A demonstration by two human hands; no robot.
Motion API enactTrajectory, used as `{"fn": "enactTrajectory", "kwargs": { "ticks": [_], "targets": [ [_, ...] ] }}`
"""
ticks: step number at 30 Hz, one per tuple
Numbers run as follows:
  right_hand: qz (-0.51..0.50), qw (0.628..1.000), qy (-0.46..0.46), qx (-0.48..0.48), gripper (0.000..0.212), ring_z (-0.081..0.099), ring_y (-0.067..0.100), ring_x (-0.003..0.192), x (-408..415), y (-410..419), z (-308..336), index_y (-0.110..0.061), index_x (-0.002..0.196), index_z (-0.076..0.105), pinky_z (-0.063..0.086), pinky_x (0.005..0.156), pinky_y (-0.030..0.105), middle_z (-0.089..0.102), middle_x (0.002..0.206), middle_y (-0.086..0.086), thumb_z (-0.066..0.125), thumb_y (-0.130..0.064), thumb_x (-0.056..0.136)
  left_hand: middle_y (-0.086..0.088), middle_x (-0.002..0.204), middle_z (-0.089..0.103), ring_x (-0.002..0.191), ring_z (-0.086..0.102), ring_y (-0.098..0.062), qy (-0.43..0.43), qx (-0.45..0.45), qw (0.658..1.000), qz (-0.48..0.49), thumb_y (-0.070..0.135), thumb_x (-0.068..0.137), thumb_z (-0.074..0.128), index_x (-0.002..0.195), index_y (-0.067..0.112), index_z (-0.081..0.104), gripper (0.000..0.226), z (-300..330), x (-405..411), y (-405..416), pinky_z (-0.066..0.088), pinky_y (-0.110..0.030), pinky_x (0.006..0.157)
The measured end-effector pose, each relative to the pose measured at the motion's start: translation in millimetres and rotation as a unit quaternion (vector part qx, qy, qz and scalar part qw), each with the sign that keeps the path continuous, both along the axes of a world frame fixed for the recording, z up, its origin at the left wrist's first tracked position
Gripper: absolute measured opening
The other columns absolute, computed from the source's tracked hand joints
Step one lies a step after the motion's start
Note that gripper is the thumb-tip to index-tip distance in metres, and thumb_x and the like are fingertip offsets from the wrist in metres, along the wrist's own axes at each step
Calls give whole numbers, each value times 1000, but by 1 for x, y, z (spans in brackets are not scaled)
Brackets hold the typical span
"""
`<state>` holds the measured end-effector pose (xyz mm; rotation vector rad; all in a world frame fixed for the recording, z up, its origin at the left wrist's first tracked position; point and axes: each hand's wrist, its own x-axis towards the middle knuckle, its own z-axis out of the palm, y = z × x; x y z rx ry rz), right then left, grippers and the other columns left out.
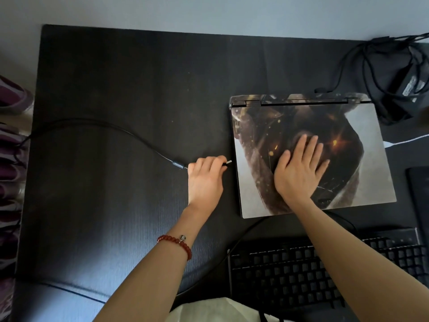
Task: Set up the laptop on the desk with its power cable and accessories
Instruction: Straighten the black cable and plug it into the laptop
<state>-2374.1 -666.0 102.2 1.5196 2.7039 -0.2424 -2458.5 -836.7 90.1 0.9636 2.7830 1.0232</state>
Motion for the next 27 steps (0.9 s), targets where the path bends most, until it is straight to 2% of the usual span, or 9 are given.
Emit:
{"fn": "enactTrajectory", "kwargs": {
  "ticks": [6,9,13,21,25,27],
  "targets": [
    [-16,1000,-10,1,60,-2,27,144,-2,-1,0,-22,147,6,-2,113,57,2,158,6,16,-42,91,-14,82,67,63,63,-29,-21,22,999,-28,-4,78,67,88,1,68,12,0,-5,3,45,-37,63],
    [-34,999,-13,-6,60,-5,32,143,-3,1,-2,-25,146,6,-3,111,60,1,158,6,18,-43,91,-18,89,63,69,61,-33,-38,14,998,-53,-3,77,68,97,1,67,20,0,-2,0,47,-41,67],
    [-72,997,-7,-5,63,-4,34,143,-5,0,-1,-22,146,6,-2,111,60,1,157,10,18,-45,90,-23,92,62,67,60,-39,-59,30,997,-31,-8,78,64,96,-5,65,18,3,-2,1,54,-46,66],
    [-69,998,7,1,64,-2,35,143,-4,-1,-1,-16,146,7,0,114,54,3,156,14,20,-43,90,-21,85,66,75,64,-33,-38,51,997,-42,-6,76,68,94,-7,66,19,3,-2,-4,56,-44,70],
    [-66,998,10,3,64,-2,35,143,-4,0,-3,-16,146,8,-1,114,53,4,156,14,18,-44,89,-19,86,65,77,61,-34,-12,37,999,-22,-4,76,69,96,-4,67,20,0,4,-4,54,-41,72],
    [-66,998,11,3,65,-2,34,143,-4,0,-4,-15,146,8,-1,114,53,4,156,13,18,-44,89,-18,87,64,85,55,-28,-1,35,999,-2,-3,76,69,95,-3,68,20,-3,5,-2,50,-40,69]
  ]
}}
